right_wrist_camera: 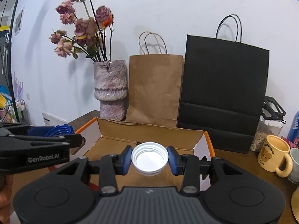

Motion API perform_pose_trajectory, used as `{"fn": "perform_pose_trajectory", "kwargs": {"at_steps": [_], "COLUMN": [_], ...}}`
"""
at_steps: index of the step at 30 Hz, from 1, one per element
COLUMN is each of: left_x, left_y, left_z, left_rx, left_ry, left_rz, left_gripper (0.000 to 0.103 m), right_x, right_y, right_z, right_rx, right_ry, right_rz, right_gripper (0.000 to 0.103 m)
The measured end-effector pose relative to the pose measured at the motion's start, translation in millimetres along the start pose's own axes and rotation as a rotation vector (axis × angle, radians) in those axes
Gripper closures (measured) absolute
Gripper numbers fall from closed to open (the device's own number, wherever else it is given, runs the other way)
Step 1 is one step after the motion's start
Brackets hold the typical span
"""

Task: Organize rigid objects
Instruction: 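Carry the blue cap and white cap over the red box with both grippers, then open both grippers to drop the caps into the red box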

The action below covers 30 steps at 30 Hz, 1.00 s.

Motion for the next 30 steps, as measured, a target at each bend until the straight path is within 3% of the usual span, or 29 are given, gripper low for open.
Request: {"fn": "perform_pose_trajectory", "kwargs": {"at_steps": [14,27,28,29,30], "left_x": [-2.0,-1.0,-1.2,-1.7,-2.1], "left_y": [54.1,71.4,70.3,69.4,68.0], "left_z": [8.9,12.1,12.2,12.2,11.8], "left_rx": [-0.033,-0.029,-0.031,-0.034,-0.041], "left_ry": [0.017,0.026,0.027,0.028,0.028], "left_rz": [-0.069,-0.094,-0.088,-0.083,-0.073], "left_gripper": [0.047,0.046,0.041,0.035,0.022], "right_x": [-0.9,11.6,11.8,11.7,11.8], "right_y": [44.7,63.9,63.6,63.7,63.1], "right_z": [17.1,29.1,29.7,30.9,32.3], "right_rx": [-0.015,0.004,0.011,0.018,0.028], "right_ry": [0.008,0.037,0.038,0.04,0.046], "right_rz": [-0.053,-0.101,-0.1,-0.101,-0.098], "right_gripper": [0.063,0.063,0.06,0.045,0.024]}}
Point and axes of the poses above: each gripper's, at about its wrist camera, not at the fingertips, and y roughly the way its jaws point, z to its right, x to its underside, the point moved 5 cm from there along y, roughly the way its jaws point, and after that the axes turned 11 degrees about -x, right-handed, at the moved point
